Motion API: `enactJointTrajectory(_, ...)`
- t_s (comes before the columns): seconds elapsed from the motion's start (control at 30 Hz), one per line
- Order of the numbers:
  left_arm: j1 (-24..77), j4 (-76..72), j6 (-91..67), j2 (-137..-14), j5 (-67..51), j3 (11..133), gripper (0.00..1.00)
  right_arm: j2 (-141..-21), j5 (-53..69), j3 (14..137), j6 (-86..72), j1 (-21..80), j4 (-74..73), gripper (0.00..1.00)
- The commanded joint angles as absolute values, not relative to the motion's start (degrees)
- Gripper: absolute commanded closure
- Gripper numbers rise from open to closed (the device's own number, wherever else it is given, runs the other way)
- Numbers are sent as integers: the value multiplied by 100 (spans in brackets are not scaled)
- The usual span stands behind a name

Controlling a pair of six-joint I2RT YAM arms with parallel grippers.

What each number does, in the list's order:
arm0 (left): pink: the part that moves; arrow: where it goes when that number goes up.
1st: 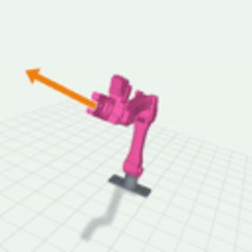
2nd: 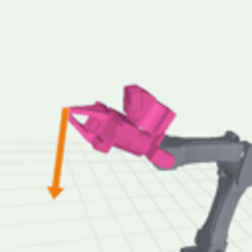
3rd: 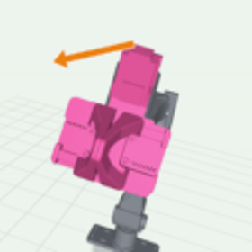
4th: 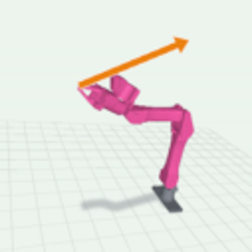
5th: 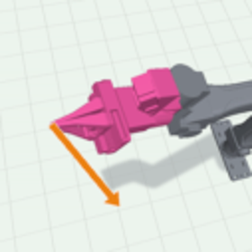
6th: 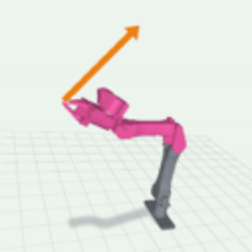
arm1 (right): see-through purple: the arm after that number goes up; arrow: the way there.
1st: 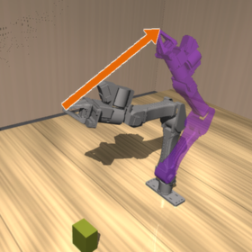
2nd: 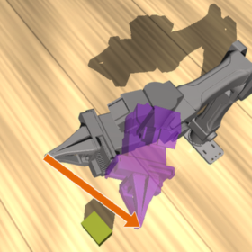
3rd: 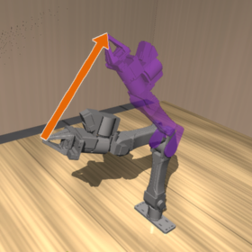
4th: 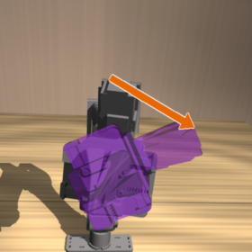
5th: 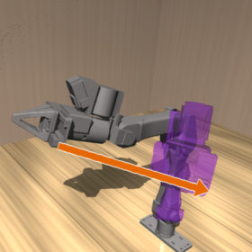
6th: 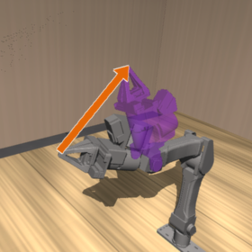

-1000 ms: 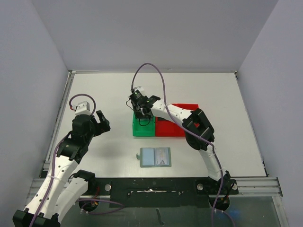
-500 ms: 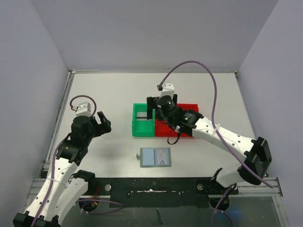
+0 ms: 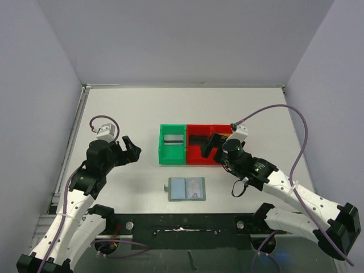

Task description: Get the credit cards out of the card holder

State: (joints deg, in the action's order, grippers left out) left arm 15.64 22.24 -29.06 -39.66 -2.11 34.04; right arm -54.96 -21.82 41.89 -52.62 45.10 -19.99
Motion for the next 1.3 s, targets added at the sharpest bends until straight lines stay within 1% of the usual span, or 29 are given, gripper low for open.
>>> enactJointTrajectory(0.0,1537,1189,-3872,-4056,-2050,3281,14,-4795,-1527,3401,-6068,4557,-1435,2)
enactJointTrajectory(0.07,1561,189,-4632,-4137,-2901,3108,13,-4568,-1186,2897,-6259,4582,-978,2)
enactJointTrajectory(0.17,1730,-471,-5319,-4231,-3277,2971,13,-4424,-957,2285,-6610,4641,-366,2)
enactJointTrajectory(0.27,2086,-135,-5123,-4327,-3047,3089,13,-4499,-934,2115,-6681,4738,-141,2)
enactJointTrajectory(0.43,2743,223,-4970,-4642,-2841,3082,16,-4809,-1114,2342,-6499,4961,-528,2)
enactJointTrajectory(0.57,3422,224,-5093,-4767,-2173,3025,18,-4996,-962,2365,-6406,5039,-530,2)
enactJointTrajectory(0.7,3990,41,-5242,-5063,-1672,3023,22,-5108,-830,2332,-6509,5065,-341,1)
enactJointTrajectory(0.83,4411,-154,-5390,-5535,-1373,3064,27,-5203,-801,2233,-6749,5097,-198,5)
enactJointTrajectory(0.9,4612,-182,-5404,-5777,-1301,3111,30,-5260,-718,2158,-6826,5104,-104,9)
enactJointTrajectory(0.97,4730,-109,-5393,-6049,-1247,3179,34,-5362,-568,2105,-6847,5108,20,16)
enactJointTrajectory(1.03,4835,-26,-5376,-6227,-1173,3234,38,-5512,-484,2100,-6909,5119,29,27)
enactJointTrajectory(1.1,4925,-16,-5394,-6354,-1103,3235,40,-5706,-470,2153,-7015,5119,-107,36)
enactJointTrajectory(1.17,4976,-34,-5405,-6468,-1082,3242,42,-5904,-454,2213,-7038,5120,-182,48)
enactJointTrajectory(1.27,5024,-72,-5405,-6621,-1092,3265,44,-6220,-506,2298,-7213,5119,-407,64)
